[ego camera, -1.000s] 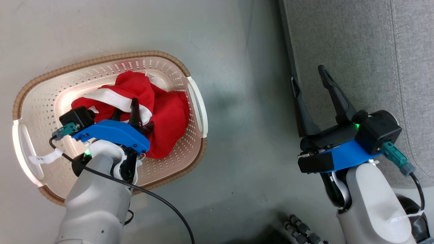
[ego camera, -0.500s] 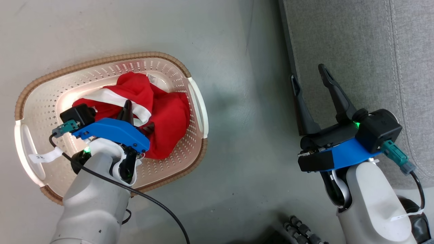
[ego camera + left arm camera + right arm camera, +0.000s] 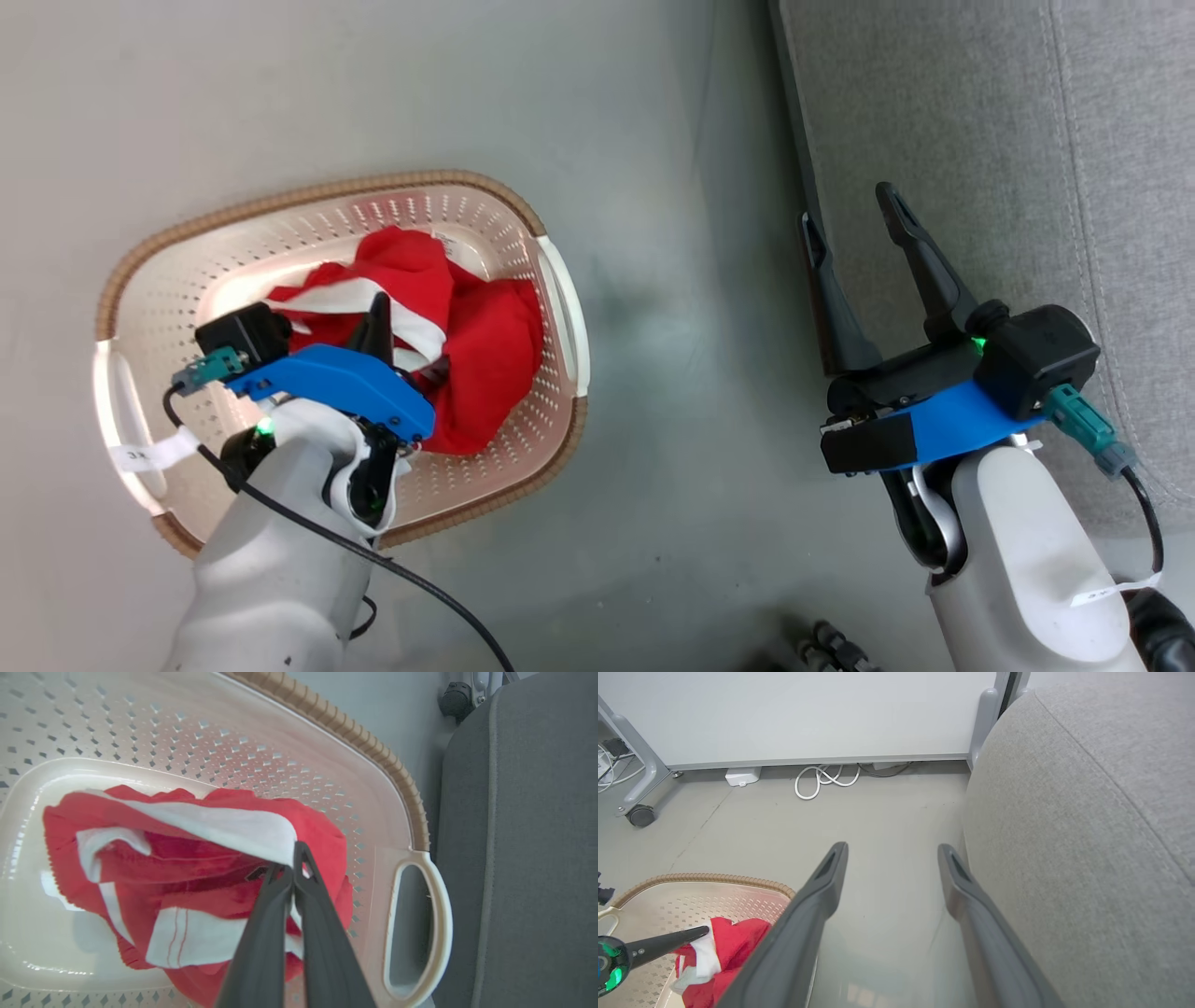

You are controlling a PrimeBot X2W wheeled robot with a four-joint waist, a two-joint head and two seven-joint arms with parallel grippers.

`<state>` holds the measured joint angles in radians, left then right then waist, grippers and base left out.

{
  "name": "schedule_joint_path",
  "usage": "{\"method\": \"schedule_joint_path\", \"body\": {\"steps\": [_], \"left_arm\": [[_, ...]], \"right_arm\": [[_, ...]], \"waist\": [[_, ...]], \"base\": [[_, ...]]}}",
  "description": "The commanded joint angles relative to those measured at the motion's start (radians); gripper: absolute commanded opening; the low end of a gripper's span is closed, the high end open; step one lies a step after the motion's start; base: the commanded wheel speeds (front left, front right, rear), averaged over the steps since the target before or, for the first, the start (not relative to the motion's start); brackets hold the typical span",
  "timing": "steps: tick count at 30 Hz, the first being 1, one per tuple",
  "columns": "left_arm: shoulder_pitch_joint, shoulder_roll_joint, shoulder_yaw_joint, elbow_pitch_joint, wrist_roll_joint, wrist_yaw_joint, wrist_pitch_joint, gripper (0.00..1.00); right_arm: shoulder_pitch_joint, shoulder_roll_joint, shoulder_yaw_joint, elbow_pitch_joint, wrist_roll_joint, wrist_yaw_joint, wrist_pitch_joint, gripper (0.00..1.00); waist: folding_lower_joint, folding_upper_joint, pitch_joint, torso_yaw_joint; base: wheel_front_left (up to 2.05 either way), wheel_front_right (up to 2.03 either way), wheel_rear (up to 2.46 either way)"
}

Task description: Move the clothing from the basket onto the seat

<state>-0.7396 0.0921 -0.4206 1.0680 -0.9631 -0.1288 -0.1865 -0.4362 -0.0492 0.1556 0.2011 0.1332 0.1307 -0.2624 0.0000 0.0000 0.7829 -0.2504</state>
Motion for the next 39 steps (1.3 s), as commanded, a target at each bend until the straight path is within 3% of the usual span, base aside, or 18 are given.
{"method": "schedule_joint_path", "body": {"steps": [1, 22, 39], "left_arm": [[0.011, 0.004, -0.01, -0.012, -0.007, -0.003, 0.001, 0.0], [0.233, 0.029, -0.287, -0.255, -0.171, -0.003, -0.028, 0.0], [0.114, 0.047, -0.492, -0.384, -0.158, -0.003, -0.049, 0.0]], "right_arm": [[-0.011, -0.002, -0.002, 0.005, -0.005, 0.0, -0.004, 1.0], [0.133, -0.003, -0.018, 0.141, -0.047, 0.0, -0.003, 1.0], [0.252, -0.002, -0.016, 0.141, -0.055, 0.0, 0.04, 1.0]], "waist": [[0.0, 0.0, -0.031, 0.015], [0.0, 0.0, -0.497, 0.137], [0.0, 0.0, -0.699, 0.194]], "base": [[0.0, 0.0, 0.0], [0.0, 0.0, 0.0], [0.0, 0.0, 0.0]]}}
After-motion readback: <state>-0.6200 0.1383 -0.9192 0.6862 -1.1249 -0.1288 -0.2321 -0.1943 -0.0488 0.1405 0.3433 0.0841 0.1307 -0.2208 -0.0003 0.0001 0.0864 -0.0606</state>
